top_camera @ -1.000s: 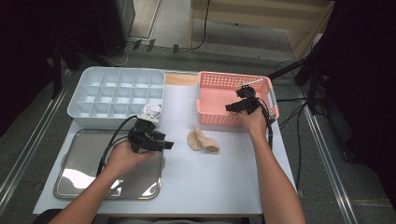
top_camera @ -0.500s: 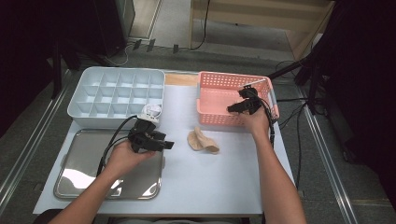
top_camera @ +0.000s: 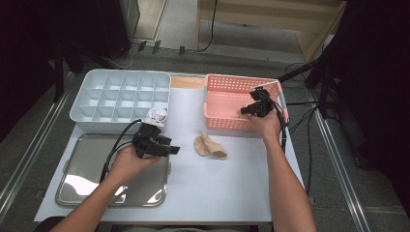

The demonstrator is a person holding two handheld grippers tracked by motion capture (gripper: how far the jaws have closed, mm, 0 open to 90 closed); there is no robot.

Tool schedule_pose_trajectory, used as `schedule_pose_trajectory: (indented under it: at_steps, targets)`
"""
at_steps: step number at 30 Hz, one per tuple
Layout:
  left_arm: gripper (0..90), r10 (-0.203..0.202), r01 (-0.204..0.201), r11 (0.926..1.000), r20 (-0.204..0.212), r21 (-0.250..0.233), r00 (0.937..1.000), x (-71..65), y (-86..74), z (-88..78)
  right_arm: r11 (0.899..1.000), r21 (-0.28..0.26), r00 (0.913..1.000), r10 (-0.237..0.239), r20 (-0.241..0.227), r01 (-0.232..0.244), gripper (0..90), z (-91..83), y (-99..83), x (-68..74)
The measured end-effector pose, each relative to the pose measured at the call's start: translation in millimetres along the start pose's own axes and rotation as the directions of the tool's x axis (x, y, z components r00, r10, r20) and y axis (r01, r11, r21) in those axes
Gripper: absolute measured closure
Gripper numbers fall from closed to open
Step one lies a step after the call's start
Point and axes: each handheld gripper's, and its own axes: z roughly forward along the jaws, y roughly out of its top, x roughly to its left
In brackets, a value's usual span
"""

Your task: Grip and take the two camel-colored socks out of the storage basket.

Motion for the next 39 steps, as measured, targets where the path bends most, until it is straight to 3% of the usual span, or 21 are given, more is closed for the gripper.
schedule_pose_trajectory:
  at_steps: [11,18,25,36,39]
  targets:
    - [45.3,0.001,-0.001,1.0,0.002,0.002,1.0,0.2,0.2,1.3,0.997,-0.055,0.998,-0.057,0.025,0.059,88.1,-7.2,-0.1,8.5]
    - [45.3,0.009,-0.009,0.9999,0.0,0.006,1.0,-1.5,0.3,2.7,0.992,-0.104,0.9968,-0.078,-0.019,0.076,88.3,-23.3,3.3,23.7]
    - [45.3,0.001,-0.001,1.0,0.002,-0.003,1.0,-1.6,0.5,2.1,0.992,-0.106,0.9963,-0.076,-0.041,0.071,88.4,-33.0,1.0,28.6]
    - [45.1,0.002,-0.002,0.9999,0.004,-0.017,1.0,-1.4,1.8,-1.5,0.975,-0.178,0.9861,-0.15,-0.072,0.135,88.4,-71.6,-3.3,52.8]
    - [45.1,0.001,-0.001,0.9997,0.004,-0.025,1.0,-1.6,2.9,-3.1,0.974,-0.177,0.9836,-0.16,-0.083,0.144,88.3,-80.8,-4.9,59.3]
